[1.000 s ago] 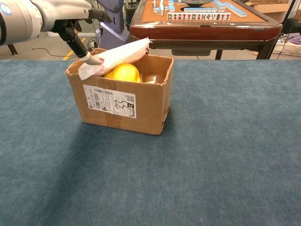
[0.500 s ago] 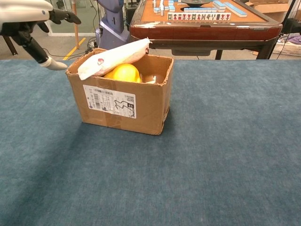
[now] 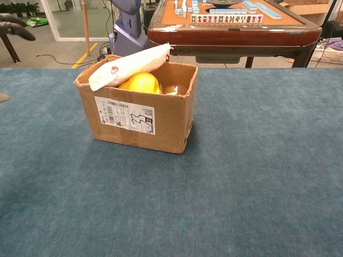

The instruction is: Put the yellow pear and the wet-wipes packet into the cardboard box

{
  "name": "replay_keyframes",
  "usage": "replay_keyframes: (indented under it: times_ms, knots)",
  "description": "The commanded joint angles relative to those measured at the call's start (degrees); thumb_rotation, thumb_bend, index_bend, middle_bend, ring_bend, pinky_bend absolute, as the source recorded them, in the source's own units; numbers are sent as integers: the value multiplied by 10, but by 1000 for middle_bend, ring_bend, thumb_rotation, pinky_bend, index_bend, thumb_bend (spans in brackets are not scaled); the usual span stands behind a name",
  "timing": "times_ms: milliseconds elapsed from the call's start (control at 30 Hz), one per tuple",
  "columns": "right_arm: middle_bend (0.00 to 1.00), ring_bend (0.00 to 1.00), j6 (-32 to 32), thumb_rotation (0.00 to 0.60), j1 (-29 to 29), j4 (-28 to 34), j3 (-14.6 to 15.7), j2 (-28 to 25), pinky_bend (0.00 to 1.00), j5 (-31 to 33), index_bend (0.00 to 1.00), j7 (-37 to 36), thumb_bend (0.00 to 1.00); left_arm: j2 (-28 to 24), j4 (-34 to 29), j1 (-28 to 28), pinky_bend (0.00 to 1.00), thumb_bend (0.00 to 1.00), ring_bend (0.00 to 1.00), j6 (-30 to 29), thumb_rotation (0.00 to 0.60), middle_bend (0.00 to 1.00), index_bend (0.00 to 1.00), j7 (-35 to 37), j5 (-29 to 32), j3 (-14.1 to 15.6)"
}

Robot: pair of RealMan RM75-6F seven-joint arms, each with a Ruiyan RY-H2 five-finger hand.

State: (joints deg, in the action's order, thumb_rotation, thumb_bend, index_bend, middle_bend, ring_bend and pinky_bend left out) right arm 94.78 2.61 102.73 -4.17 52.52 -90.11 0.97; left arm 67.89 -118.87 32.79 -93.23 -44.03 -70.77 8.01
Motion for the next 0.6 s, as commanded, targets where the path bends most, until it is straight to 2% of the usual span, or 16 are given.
replay_keyframes:
  times_ms: [33, 233, 500, 600]
  knots:
    - [355, 229, -12, 600, 1, 10, 0, -5, 247, 22, 431, 25, 34, -4, 30, -36, 138, 201, 0, -8, 600, 0, 142, 24, -29, 26]
    - [355, 229, -18, 600, 5, 36, -5, -10, 246, 66, 431, 91, 33, -2, 76, -84, 138, 201, 0, -14, 600, 0, 167, 67, -59, 35]
    - [356, 230, -39, 600, 0, 47, -5, -11, 247, 87, 431, 106, 33, -2, 136, -154, 138, 201, 0, -41, 600, 0, 203, 141, -92, 37]
    - [356, 231, -45, 600, -4, 44, -6, -6, 246, 90, 431, 113, 33, -5, 153, -171, 138, 201, 0, -33, 600, 0, 210, 168, -79, 29]
